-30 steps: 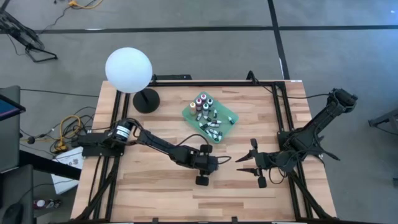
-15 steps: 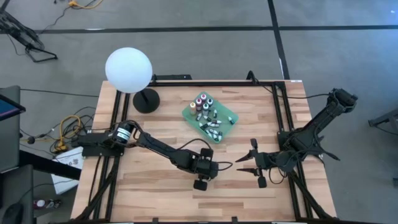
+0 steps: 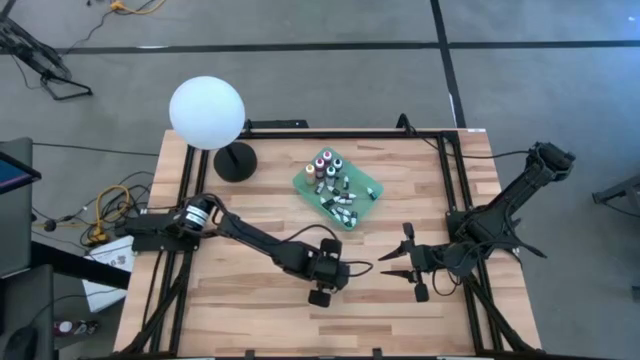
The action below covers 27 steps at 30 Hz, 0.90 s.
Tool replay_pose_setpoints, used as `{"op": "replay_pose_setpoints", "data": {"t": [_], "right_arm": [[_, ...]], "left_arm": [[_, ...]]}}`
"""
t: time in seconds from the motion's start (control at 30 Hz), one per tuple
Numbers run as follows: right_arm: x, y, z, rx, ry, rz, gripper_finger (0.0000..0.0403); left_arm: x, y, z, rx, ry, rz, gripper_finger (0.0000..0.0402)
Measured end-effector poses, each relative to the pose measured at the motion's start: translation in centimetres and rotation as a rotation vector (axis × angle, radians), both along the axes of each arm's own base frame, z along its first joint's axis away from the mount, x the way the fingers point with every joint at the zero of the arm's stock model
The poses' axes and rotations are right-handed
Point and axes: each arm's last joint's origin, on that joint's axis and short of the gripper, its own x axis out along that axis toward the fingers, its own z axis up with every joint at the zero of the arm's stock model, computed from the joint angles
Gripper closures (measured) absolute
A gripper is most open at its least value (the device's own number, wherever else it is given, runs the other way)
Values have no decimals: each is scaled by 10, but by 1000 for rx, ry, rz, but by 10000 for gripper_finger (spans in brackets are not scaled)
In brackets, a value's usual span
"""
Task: Pick & Place food coloring
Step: Put the small black food coloring bottle into the green bin
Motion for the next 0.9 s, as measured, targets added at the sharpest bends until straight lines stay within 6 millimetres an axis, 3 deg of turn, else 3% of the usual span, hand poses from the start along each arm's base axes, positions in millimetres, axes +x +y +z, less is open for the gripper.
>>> {"op": "replay_pose_setpoints", "data": {"t": [0.47, 0.67, 0.9], "right_arm": [[-1, -1, -2, 1, 19, -6, 269], [-1, 0, -2, 1, 19, -5, 269], [-1, -1, -2, 0, 19, -5, 269]], "left_arm": [[-19, 7, 68, 163, -129, 55, 326], [-19, 29, 72, 279, -106, 143, 326], [-11, 67, 66, 293, -106, 242, 326]]}}
